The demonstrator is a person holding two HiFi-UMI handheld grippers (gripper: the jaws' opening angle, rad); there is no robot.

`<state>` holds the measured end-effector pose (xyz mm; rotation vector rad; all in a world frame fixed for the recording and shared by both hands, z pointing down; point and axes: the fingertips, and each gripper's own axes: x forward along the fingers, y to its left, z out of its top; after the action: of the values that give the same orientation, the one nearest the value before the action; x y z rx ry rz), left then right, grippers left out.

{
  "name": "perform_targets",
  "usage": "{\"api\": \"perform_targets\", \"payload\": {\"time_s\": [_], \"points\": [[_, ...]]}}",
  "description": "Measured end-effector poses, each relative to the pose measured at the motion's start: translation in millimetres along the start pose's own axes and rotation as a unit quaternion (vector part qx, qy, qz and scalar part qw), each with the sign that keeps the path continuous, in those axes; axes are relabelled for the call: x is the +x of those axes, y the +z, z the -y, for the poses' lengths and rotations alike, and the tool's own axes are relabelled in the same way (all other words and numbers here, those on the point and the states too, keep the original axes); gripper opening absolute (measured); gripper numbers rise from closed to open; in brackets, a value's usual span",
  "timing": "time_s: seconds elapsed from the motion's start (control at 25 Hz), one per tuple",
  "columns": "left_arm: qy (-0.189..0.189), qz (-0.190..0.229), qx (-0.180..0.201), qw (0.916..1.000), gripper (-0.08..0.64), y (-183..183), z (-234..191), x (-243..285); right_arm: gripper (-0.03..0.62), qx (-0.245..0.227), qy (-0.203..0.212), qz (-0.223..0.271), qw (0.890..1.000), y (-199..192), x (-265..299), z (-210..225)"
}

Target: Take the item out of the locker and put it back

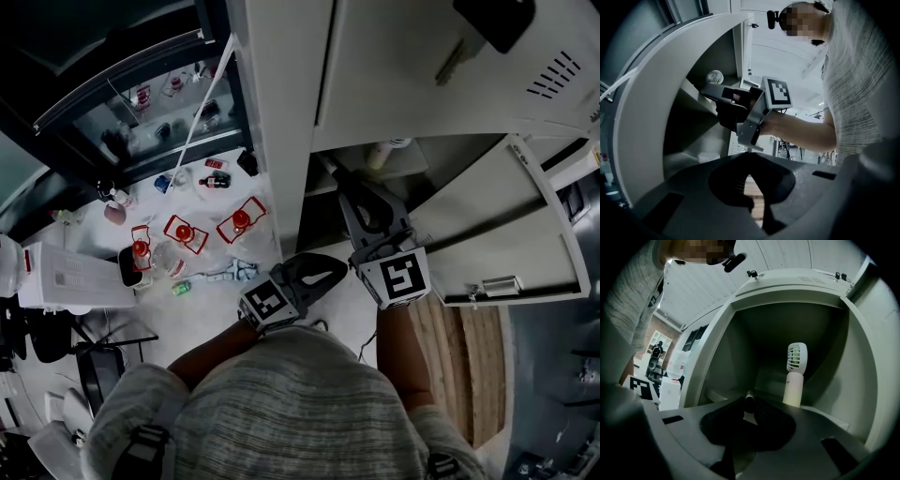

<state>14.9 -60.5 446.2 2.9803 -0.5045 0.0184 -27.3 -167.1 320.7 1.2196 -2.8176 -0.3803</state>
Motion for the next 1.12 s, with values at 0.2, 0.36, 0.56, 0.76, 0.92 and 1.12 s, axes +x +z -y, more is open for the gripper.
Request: {"api": "perform_targets", "payload": {"time_s": [0.2, 0.36, 0.56, 0.76, 0.92, 1.12], "points": [[-0.004, 0.000, 0.000, 1.0000, 0.008, 0, -1, 1, 0.136, 0.009, 0.011, -0.005, 1.000, -5, -4, -2], [-0.007, -0.001, 0.002, 1.0000, 0.008, 0, -1, 2, 0.164, 0.029, 0.006, 0.010, 1.000, 7, -10, -3], [-0.011, -0.003, 0.001, 0.9999, 0.008, 0, -1, 2, 0.168, 0.074, -0.029, 0.051, 0.995, 31, -30, 18], [-0.018, -0.003, 0.007, 0.9998, 0.008, 0, 0, 3, 0.184, 0.064, -0.076, 0.040, 0.994, 33, -30, 45], [-0.023, -0.006, 0.008, 0.9997, 0.008, 0, 1, 5, 0.206, 0.059, -0.089, 0.008, 0.994, 20, -19, 56], [-0.024, -0.006, 0.006, 0.9997, 0.008, 0, 1, 7, 0.216, 0.056, -0.100, -0.037, 0.993, 5, -4, 68]]}}
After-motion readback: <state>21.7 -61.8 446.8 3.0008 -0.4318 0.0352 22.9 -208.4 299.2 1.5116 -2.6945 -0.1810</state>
